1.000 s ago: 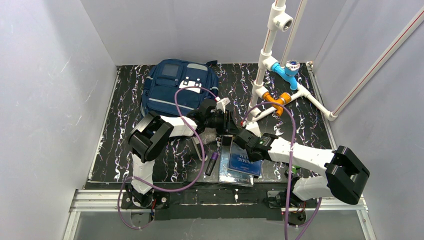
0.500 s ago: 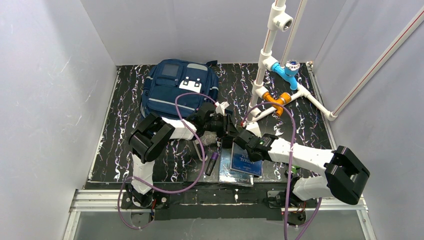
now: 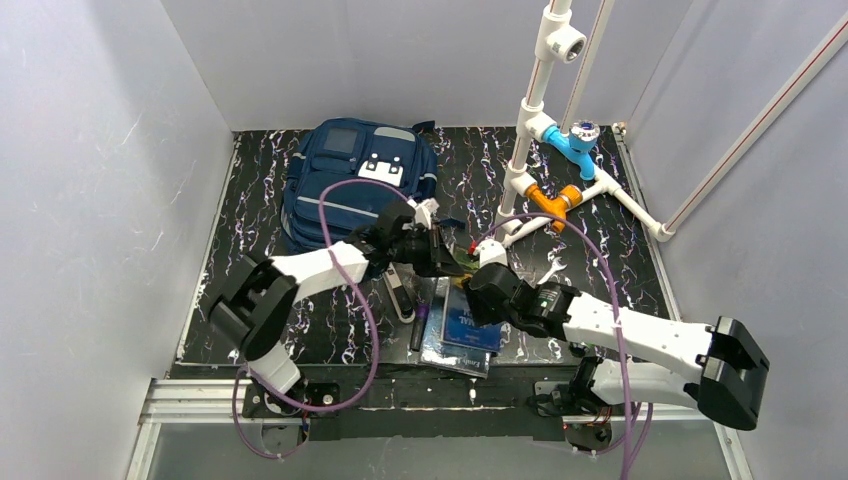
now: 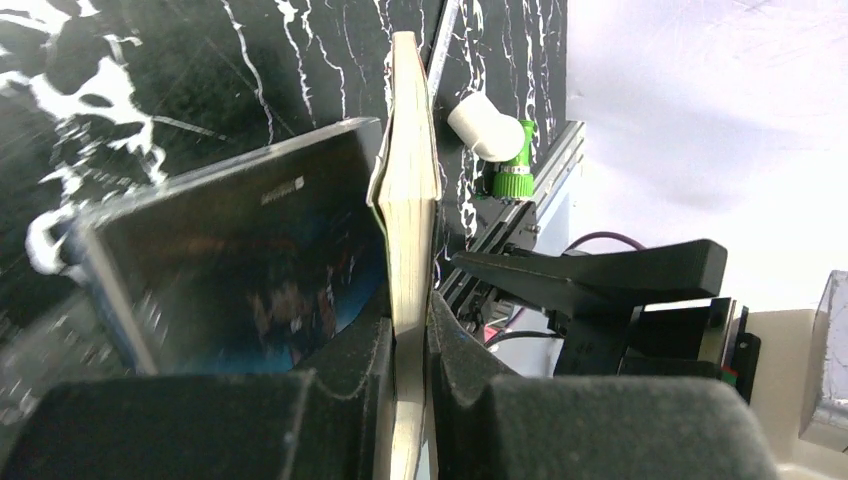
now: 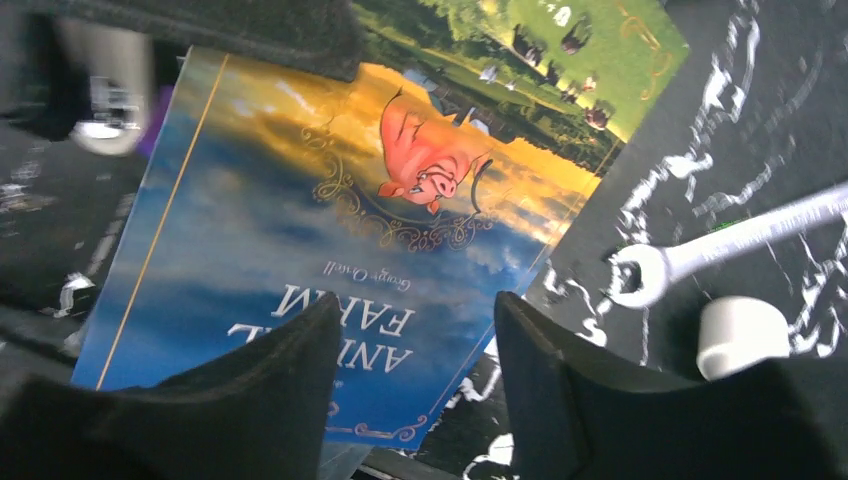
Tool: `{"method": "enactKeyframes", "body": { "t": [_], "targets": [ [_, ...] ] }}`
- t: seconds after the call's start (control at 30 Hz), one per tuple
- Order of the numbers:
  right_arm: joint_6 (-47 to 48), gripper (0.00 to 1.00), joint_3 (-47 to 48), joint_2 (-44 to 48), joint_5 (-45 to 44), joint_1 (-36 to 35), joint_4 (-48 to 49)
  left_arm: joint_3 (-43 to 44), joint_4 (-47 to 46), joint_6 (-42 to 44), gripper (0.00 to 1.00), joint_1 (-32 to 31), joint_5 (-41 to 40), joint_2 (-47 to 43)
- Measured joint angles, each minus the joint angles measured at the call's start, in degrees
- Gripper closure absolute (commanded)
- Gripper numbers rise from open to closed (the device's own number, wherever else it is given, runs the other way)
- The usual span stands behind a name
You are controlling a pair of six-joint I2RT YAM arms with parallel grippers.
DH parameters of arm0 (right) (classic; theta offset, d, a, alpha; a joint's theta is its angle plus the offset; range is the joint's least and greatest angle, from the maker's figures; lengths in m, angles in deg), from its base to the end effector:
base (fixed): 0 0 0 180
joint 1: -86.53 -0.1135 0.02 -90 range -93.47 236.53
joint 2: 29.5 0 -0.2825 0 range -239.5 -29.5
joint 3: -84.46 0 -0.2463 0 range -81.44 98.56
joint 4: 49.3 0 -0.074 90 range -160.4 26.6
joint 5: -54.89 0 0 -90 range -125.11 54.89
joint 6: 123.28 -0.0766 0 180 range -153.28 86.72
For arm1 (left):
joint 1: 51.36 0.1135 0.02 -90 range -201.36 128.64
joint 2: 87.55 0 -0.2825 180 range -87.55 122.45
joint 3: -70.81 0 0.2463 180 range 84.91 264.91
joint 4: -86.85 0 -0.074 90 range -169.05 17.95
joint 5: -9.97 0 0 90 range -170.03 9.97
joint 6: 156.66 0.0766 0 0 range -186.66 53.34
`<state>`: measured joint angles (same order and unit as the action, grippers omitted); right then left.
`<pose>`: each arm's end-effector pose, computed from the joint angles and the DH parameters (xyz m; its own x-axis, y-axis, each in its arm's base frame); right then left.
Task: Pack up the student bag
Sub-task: Pick up the book from the center of the board.
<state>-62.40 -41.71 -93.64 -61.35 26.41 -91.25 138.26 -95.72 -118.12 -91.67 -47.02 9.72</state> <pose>0.1422 0.1795 0.2108 -0.6570 -0.2674 -0.7049 -0.3699 0.9290 -0.0076 0.2722 -0.2856 0.2080 -0.9307 -0.0705 -0.3588 0.2950 0.4349 -0.8508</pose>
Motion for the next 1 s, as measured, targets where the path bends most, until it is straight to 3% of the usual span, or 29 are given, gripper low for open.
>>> {"method": "enactKeyframes", "body": {
  "t": [0.1,0.23,0.4,0.53,0.6,0.8,1.0],
  "targets": [
    [1.2,0.34,0.9,1.1,1.0,-1.7,3.1,-0.4,7.0,2.7,1.00,1.1,-2.4,-7.0],
    [1.6,0.54,2.9,-2.4,1.3,-1.8,6.0,-0.4,12.2,7.8,1.00,3.1,-2.9,-12.5],
    [0.5,0.68,3.6,-8.9,-0.6,-1.8,7.0,-0.1,19.5,12.7,1.00,6.7,-1.8,-12.3],
    [0.5,0.79,1.9,-10.9,-0.8,-1.8,10.4,-0.2,19.9,12.3,1.00,7.2,0.9,-9.2],
    [0.6,0.82,0.7,-11.4,-1.0,-1.8,12.4,-0.2,19.4,11.5,0.95,7.4,1.9,-7.8],
    [-0.7,0.89,-1.9,-11.7,-0.5,-1.6,19.3,-0.5,18.3,8.9,0.66,7.6,1.8,-7.4],
    [-2.7,0.91,-3.4,-12.0,0.9,-1.6,24.2,-2.5,17.7,5.5,0.60,5.7,-0.9,-8.4]
  ]
}}
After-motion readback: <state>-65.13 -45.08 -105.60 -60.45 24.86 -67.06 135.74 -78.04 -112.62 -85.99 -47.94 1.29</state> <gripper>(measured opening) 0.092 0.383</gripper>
